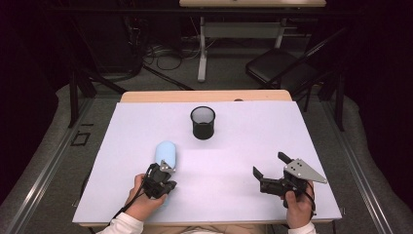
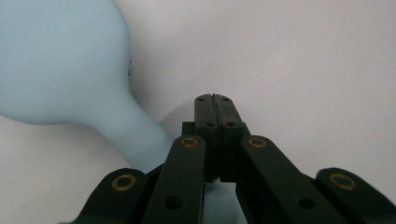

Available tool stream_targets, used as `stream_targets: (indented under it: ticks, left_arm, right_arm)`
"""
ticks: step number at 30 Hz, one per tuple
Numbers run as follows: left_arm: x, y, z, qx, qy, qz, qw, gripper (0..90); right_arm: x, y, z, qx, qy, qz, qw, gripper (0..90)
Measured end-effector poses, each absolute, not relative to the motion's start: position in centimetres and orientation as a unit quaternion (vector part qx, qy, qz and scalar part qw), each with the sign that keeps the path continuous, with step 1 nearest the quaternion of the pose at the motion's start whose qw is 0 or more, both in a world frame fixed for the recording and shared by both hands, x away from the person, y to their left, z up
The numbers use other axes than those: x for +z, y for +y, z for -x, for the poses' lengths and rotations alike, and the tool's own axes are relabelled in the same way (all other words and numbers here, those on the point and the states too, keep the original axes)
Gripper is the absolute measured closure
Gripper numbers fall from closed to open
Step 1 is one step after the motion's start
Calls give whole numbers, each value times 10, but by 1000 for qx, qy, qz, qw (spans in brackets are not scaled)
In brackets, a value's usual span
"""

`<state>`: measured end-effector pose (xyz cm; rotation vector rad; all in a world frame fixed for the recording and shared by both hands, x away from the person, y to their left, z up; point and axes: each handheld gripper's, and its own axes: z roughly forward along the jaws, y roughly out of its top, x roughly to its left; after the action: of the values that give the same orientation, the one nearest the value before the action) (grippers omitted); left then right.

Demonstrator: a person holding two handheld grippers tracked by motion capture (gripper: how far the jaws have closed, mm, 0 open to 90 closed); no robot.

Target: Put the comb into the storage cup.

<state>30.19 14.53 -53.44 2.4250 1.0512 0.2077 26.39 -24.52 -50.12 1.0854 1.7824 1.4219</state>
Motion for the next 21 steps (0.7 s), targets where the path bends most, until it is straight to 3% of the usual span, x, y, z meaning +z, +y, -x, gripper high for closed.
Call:
stream_targets:
  ticks: [21]
  left_arm:
    - [-536,176,-299,87,415,-874,237,900]
  right_arm:
    - [-501,-245,-264,537,673,-408,303,0]
